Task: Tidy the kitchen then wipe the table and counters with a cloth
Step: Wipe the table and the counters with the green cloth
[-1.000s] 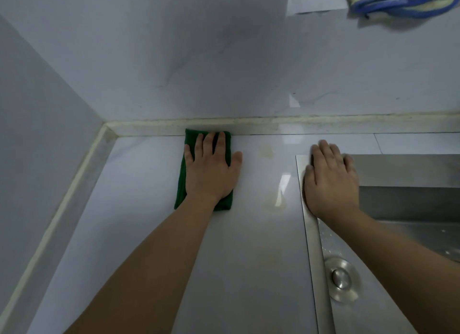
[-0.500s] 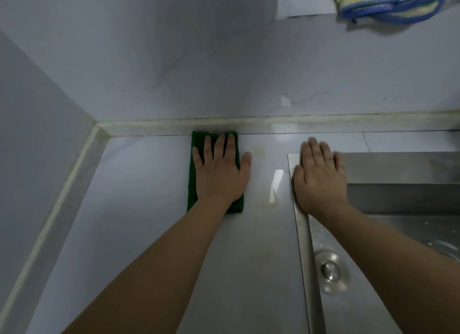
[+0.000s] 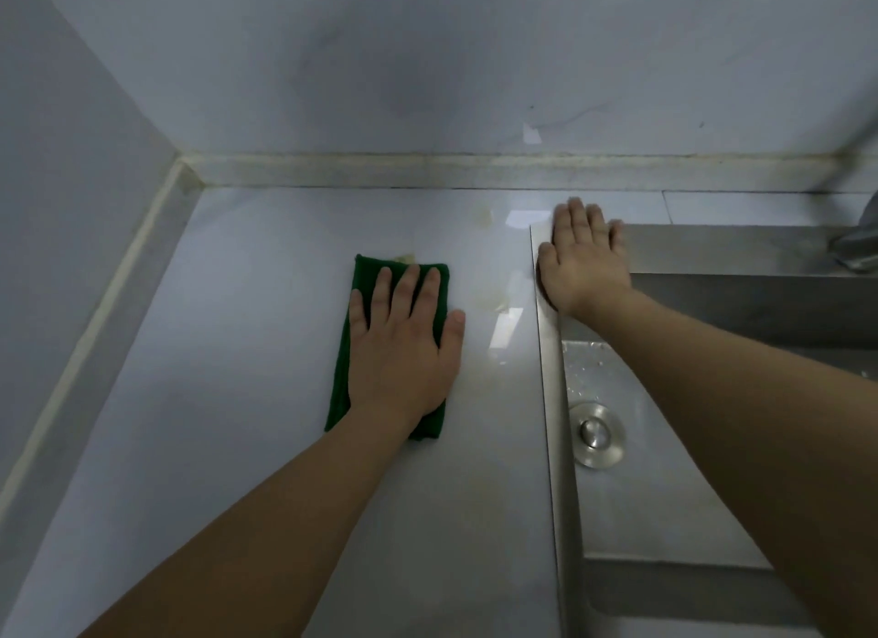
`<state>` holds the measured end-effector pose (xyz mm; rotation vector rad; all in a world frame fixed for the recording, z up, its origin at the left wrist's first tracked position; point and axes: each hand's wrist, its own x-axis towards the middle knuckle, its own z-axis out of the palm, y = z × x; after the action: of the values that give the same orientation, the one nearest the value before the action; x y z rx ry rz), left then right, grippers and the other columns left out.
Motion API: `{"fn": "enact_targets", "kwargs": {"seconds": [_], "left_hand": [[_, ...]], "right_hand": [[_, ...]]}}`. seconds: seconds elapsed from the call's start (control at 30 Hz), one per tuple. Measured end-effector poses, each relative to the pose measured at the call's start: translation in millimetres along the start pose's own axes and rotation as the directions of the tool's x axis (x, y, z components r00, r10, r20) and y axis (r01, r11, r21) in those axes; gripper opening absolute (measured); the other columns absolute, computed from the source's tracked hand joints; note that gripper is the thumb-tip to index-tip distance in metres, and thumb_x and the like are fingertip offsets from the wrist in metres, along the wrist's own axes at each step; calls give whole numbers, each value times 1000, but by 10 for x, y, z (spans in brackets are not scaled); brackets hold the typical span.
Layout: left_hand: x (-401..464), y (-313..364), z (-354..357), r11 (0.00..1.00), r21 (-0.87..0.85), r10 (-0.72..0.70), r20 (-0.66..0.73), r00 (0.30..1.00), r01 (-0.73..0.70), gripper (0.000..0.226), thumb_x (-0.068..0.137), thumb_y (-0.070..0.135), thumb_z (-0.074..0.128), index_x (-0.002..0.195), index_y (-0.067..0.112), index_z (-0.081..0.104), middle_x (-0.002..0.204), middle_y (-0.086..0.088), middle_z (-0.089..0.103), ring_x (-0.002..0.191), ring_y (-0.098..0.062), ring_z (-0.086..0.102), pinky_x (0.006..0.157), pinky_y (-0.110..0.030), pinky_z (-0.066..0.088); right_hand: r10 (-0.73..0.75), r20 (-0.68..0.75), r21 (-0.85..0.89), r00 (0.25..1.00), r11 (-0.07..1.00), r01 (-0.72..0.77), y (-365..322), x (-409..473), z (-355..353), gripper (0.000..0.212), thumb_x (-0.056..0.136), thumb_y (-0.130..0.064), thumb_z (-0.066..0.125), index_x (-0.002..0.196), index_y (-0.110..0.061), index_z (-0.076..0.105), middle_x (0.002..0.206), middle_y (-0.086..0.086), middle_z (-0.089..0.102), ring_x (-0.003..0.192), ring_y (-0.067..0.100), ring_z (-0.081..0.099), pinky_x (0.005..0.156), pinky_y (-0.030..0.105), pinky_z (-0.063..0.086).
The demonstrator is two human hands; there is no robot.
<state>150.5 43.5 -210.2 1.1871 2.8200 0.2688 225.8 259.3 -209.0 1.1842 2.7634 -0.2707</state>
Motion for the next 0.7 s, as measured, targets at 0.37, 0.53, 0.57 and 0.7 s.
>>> {"fn": "enact_targets", "kwargs": {"seconds": [0.37, 0.53, 0.57, 0.7], "left_hand": [[-197, 60, -107, 1000, -15, -14, 16, 1000, 14, 58, 101, 48, 15, 154, 25, 14, 162, -1, 12, 148, -23, 7, 120, -47, -3], [-735, 33, -76, 1000, -10, -24, -4, 1000, 24, 57, 102, 47, 15, 155, 25, 15, 162, -1, 12, 148, -23, 7, 120, -46, -3], [-888, 22, -67, 1000, -5, -31, 0, 1000, 31, 57, 102, 47, 15, 155, 25, 15, 162, -1, 12, 148, -23, 8, 120, -46, -2], [-1533, 25, -56, 998, -6, -65, 11, 998, 65, 62, 98, 50, 7, 155, 25, 10, 162, 0, 10, 149, -22, 6, 120, -46, -2]], "right_hand": [[-148, 83, 103, 985, 985, 140, -27, -2366, 298, 82, 81, -53, -17, 153, -16, -7, 161, 0, -13, 147, 14, -15, 116, 32, -16], [-120, 135, 111, 984, 988, 105, 177, -2539, 405, 71, 94, -50, -2, 154, -12, 2, 162, 2, -5, 148, 14, -8, 118, 33, -9], [-120, 132, 104, 984, 989, 106, 175, -2555, 424, 65, 98, -45, 3, 154, -12, 6, 162, 3, -2, 148, 15, -5, 118, 34, -6], [-156, -6, 50, 988, 987, 156, 155, -2586, 422, 67, 94, -39, 6, 152, -9, 17, 161, 6, 13, 148, 19, 7, 120, 36, 0]]}}
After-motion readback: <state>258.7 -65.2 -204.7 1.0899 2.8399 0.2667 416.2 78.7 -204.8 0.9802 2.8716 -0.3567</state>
